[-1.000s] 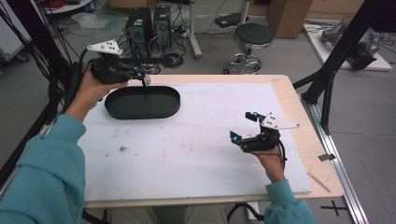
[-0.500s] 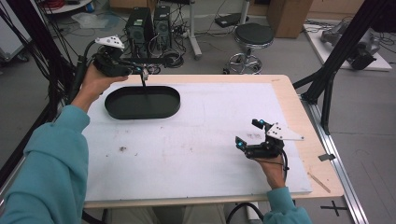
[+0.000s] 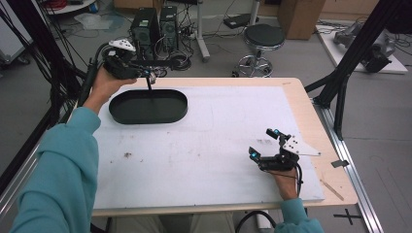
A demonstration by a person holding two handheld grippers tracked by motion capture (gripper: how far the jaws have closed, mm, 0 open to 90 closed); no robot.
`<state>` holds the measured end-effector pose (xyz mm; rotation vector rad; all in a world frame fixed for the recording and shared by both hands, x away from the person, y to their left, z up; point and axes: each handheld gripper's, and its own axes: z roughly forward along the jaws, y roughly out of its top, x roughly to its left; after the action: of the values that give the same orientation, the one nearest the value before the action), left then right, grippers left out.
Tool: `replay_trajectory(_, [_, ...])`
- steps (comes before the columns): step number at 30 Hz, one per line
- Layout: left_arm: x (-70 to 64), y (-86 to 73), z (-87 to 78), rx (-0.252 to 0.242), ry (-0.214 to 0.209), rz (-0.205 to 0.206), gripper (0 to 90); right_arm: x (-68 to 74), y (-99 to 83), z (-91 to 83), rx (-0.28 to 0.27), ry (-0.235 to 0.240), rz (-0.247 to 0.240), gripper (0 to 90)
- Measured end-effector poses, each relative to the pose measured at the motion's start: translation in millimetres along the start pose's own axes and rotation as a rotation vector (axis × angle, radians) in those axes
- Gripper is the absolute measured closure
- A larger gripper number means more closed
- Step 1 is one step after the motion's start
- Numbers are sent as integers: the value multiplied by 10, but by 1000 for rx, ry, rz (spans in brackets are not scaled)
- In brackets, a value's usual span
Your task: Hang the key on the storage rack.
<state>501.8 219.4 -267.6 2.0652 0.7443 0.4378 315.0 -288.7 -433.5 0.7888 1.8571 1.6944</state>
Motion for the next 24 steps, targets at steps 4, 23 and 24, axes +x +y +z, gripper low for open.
replay_trajectory(4, [20,-5,21,4,11,-6,884,-12,-12,-13,-8,-13,-3,4])
replay_trajectory(23, [11,-3,124,36,77,-51,884,-49,-122,-27,-10,-65,-5,4])
replay_trajectory(24, [15,-3,127,39,82,-51,884,-50,-125,-21,-10,-66,-6,4])
